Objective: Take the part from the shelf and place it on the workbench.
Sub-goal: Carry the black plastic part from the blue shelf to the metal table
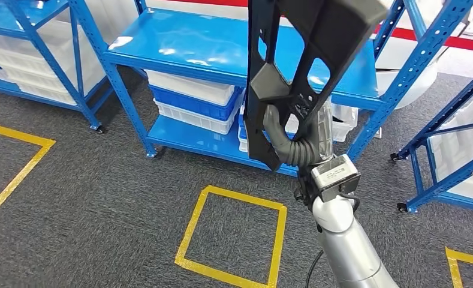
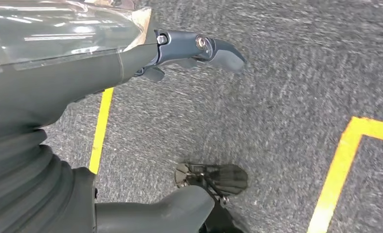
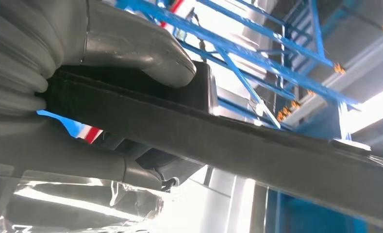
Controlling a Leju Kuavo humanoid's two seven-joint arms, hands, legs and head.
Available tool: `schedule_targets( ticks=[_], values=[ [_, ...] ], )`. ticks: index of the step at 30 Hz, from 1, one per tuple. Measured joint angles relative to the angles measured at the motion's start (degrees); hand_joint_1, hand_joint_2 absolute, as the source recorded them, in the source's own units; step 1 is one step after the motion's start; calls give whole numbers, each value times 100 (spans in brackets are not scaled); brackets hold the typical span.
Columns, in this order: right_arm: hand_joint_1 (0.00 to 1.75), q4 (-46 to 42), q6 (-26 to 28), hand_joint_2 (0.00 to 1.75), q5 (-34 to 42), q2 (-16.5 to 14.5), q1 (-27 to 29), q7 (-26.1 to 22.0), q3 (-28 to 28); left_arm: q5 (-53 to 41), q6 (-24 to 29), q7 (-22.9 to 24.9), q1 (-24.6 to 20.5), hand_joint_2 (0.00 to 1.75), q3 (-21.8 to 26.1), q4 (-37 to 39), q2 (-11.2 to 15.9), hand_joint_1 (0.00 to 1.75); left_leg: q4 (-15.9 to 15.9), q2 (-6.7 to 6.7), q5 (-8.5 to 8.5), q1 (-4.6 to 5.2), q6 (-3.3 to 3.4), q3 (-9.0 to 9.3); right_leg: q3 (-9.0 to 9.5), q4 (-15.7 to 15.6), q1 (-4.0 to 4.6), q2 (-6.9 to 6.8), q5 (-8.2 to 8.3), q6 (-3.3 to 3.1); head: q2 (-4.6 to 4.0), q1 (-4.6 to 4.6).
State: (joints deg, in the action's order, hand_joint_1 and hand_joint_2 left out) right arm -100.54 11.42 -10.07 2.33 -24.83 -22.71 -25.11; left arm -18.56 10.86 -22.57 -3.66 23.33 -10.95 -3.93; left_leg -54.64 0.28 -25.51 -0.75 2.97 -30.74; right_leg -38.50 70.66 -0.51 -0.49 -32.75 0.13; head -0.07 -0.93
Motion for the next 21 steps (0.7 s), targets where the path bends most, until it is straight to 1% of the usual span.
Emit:
schedule_targets(
  ticks=[1, 2, 3, 4, 5, 6, 7, 8, 9, 10, 11, 12, 13, 14, 15, 16, 17, 18, 19, 20, 21],
  values=[
    [175, 0, 1, 175, -2, 16, 32, 0, -8, -11, 0, -1, 5, 175, 0, 0, -1, 0, -4, -52, 25, 0, -10, -37, -72, 215, -18, 10, -70, 29, 0, 3],
    [175, 0, 3, 175, -3, 29, 53, 0, -15, -18, 0, -2, 12, 175, -1, 0, -2, 0, -15, -106, 45, -3, -24, -70, -32, 207, -40, 13, -45, 82, 0, 5],
    [175, 0, 4, 175, -4, 37, 60, -1, -22, -23, -1, -3, 17, 175, -1, 0, -4, 0, -39, -159, 57, -10, -39, -99, 120, -35, -66, 21, 64, 148, 0, 6],
    [175, 0, 6, 175, -5, 44, 60, -2, -28, -27, -1, -5, 20, 175, -1, 0, -6, 0, -82, -212, 56, -18, -61, -133, 341, -425, -98, 62, 216, 220, 0, 6],
    [175, 0, 7, 175, -7, 51, 58, -3, -34, -29, -2, -9, 20, 175, -1, 0, -4, 0, -147, -262, 45, -15, -89, -182, 550, -813, -127, 159, 323, 271, 0, 12],
    [175, -1, 8, 175, -9, 56, 57, -5, -40, -33, -2, -19, 15, 175, -1, 0, -1, 0, -219, -310, 36, -12, -124, -246, 685, -1089, -142, 239, 395, 284, 1, 12],
    [175, -1, 8, 175, -10, 62, 66, -6, -45, -38, 1, -31, 13, 175, -1, 0, 3, 0, -275, -353, 38, -8, -164, -311, 744, -1231, -145, 304, 420, 277, 1, 14],
    [175, -1, 9, 175, -11, 67, 76, -8, -49, -42, 7, -47, 18, 175, -1, 0, 7, 0, -309, -391, 51, -7, -205, -366, 738, -1246, -134, 326, 407, 248, 2, 16],
    [175, -1, 11, 175, -11, 68, 87, -9, -52, -46, 15, -62, 28, 175, -1, 0, 7, 0, -321, -428, 71, -16, -236, -403, 717, -1226, -126, 282, 423, 218, 2, 12],
    [175, -1, 14, 175, -11, 69, 95, -9, -52, -53, 23, -75, 43, 175, -1, 0, 4, 0, -336, -421, 67, -29, -265, -426, 709, -1218, -132, 242, 436, 195, 2, 14],
    [175, -1, 17, 175, -11, 67, 96, -11, -52, -57, 29, -85, 53, 175, -1, 0, 2, 0, -417, -359, 10, -36, -289, -468, 708, -1217, -139, 199, 449, 169, 2, 4],
    [175, -2, 19, 175, -11, 64, 94, -14, -51, -61, 32, -93, 55, 175, -1, 0, 1, 0, -611, -272, -110, -39, -310, -558, 708, -1222, -144, 151, 458, 132, 2, -5],
    [175, -2, 20, 175, -11, 63, 94, -17, -51, -65, 33, -106, 52, 175, -1, 0, 0, 0, -916, -168, -281, -43, -331, -696, 706, -1225, -139, 100, 462, 98, 2, -15],
    [175, -2, 21, 175, -11, 63, 97, -22, -51, -65, 28, -123, 47, 175, -1, 0, 1, 0, -1325, -92, -476, -43, -348, -885, 701, -1225, -119, 46, 462, 71, 2, -25],
    [175, -1, 20, 175, -11, 65, 103, -28, -52, -67, 19, -143, 46, 175, -1, 0, 1, 0, -1715, -64, -631, -47, -357, -1064, 696, -1225, -100, -8, 461, 47, 2, -24],
    [175, -1, 18, 175, -10, 66, 108, -35, -53, -69, 9, -162, 49, 175, -1, 0, 1, 0, -1977, -51, -705, -47, -358, -1186, 692, -1224, -85, -61, 461, 39, 2, -25],
    [175, 0, 16, 175, -10, 66, 112, -44, -54, -72, -3, -178, 54, 175, -1, 0, 1, 0, -2032, -46, -674, -46, -348, -1204, 690, -1224, -72, -113, 462, 32, 2, -25],
    [175, -1, 12, 175, -9, 66, 113, -53, -55, -74, -11, -188, 58, 175, -1, 0, 1, 0, -1841, -36, -540, -43, -326, -1099, 691, -1224, -62, -159, 463, 29, 2, -24],
    [175, -1, 9, 175, -9, 65, 112, -62, -55, -73, -14, -196, 58, 175, -1, -1, 2, 0, -1476, -1, -351, -37, -292, -901, 694, -1224, -53, -202, 462, 29, 2, -25],
    [175, -3, 4, 175, -5, 62, 109, -70, -55, -73, -16, -201, 52, 175, -1, -1, 4, 0, -1053, 86, -199, -14, -257, -674, 695, -1225, -39, -243, 461, 31, 2, -23],
    [175, -7, 0, 175, 3, 62, 106, -78, -55, -72, -17, -203, 42, 175, -1, -2, 5, 0, -717, 163, -96, 16, -222, -504, 690, -1223, -16, -282, 460, 33, 2, -21]
  ],
)
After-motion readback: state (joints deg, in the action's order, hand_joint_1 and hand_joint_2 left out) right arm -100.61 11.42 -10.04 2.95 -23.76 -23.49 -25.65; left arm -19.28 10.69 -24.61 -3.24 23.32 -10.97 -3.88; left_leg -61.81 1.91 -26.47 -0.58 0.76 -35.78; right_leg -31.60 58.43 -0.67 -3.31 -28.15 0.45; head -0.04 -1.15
